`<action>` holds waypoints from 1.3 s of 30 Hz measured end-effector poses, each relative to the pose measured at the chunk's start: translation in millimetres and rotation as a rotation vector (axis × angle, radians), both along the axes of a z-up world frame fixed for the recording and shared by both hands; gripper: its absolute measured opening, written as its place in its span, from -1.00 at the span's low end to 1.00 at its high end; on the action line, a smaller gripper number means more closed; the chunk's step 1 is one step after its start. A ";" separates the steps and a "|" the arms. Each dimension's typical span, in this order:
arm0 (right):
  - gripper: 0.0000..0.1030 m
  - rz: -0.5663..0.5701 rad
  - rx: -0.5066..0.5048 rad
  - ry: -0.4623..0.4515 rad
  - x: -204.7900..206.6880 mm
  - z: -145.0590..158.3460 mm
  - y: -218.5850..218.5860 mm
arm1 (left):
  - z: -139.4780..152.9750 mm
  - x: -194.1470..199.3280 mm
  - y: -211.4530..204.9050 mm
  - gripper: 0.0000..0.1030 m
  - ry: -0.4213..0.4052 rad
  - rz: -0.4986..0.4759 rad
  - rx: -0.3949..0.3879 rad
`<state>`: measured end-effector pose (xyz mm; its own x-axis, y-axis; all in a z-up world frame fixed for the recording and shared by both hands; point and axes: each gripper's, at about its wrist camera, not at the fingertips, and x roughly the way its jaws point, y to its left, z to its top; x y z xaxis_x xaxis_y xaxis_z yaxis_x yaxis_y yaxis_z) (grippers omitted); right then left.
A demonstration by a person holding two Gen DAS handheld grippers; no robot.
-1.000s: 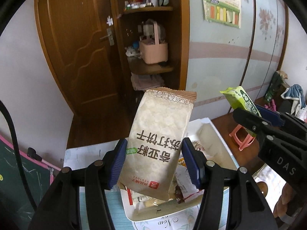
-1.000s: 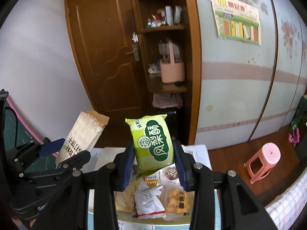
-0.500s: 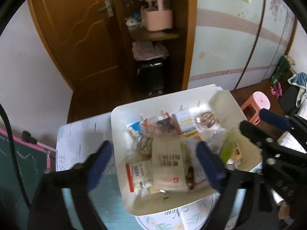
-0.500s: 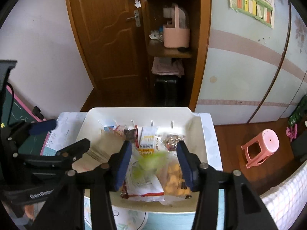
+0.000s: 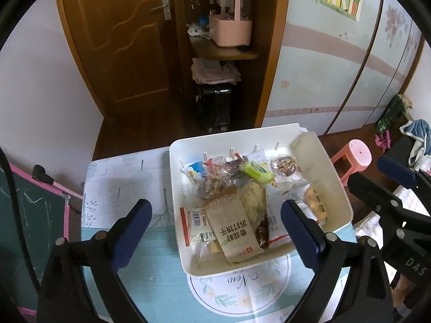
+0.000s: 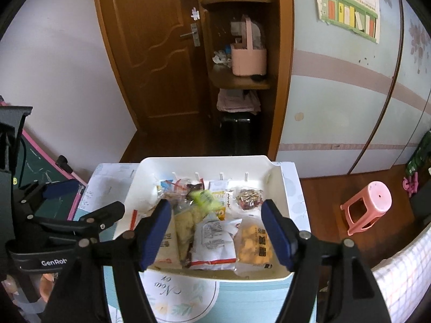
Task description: Organize snacks
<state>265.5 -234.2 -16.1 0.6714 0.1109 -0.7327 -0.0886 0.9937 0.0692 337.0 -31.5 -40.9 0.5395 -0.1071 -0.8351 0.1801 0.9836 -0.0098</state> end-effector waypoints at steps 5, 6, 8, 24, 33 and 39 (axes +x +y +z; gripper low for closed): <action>0.36 0.000 -0.001 -0.049 -26.3 30.5 5.7 | 34.8 -30.0 7.4 0.87 -0.055 0.004 -0.011; 0.36 0.000 0.001 -0.058 -32.1 36.2 6.7 | 40.8 -36.6 9.0 0.87 -0.065 0.004 -0.015; 0.38 0.001 0.002 -0.077 -45.0 47.8 9.7 | 55.7 -53.8 13.4 0.87 -0.089 0.005 -0.025; 0.60 -0.050 -0.009 -0.141 -173.9 64.6 27.6 | 93.6 -204.1 50.0 0.99 -0.237 0.085 -0.031; 0.62 -0.087 0.042 -0.074 -244.2 11.9 16.9 | 49.1 -299.2 71.1 0.99 -0.222 0.167 -0.047; 0.62 -0.091 0.072 -0.053 -284.5 -6.7 21.3 | 37.9 -343.2 73.2 0.99 -0.270 0.192 -0.017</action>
